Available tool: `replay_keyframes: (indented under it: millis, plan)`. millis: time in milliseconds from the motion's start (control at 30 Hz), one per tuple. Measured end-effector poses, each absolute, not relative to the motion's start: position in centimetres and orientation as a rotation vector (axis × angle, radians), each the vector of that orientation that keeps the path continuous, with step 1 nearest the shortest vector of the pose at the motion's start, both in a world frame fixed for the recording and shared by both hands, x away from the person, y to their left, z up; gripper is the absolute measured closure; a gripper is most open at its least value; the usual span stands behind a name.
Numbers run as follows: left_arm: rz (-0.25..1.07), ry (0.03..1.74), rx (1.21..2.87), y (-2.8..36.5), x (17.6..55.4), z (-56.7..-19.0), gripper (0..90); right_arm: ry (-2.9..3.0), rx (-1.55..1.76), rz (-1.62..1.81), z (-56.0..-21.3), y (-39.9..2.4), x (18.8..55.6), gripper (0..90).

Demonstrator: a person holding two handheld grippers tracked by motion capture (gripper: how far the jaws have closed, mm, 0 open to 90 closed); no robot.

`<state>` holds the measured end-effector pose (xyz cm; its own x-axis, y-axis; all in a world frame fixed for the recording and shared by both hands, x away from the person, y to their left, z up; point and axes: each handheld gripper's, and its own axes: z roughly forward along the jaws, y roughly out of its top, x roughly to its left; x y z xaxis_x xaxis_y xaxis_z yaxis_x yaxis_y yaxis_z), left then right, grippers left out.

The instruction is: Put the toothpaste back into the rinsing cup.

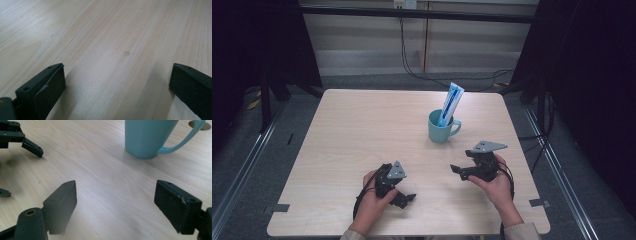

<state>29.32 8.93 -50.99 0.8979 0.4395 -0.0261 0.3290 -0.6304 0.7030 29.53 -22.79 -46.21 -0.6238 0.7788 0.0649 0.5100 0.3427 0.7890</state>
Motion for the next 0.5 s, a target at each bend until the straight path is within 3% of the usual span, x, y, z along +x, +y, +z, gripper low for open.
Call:
replay_keyframes:
  millis: [500]
  plan:
    - [0.189, 0.548, 2.305, 8.9, 29.3, -51.0, 0.1, 2.303, 1.149, 1.153, -48.2, -23.2, 28.7, 18.2]
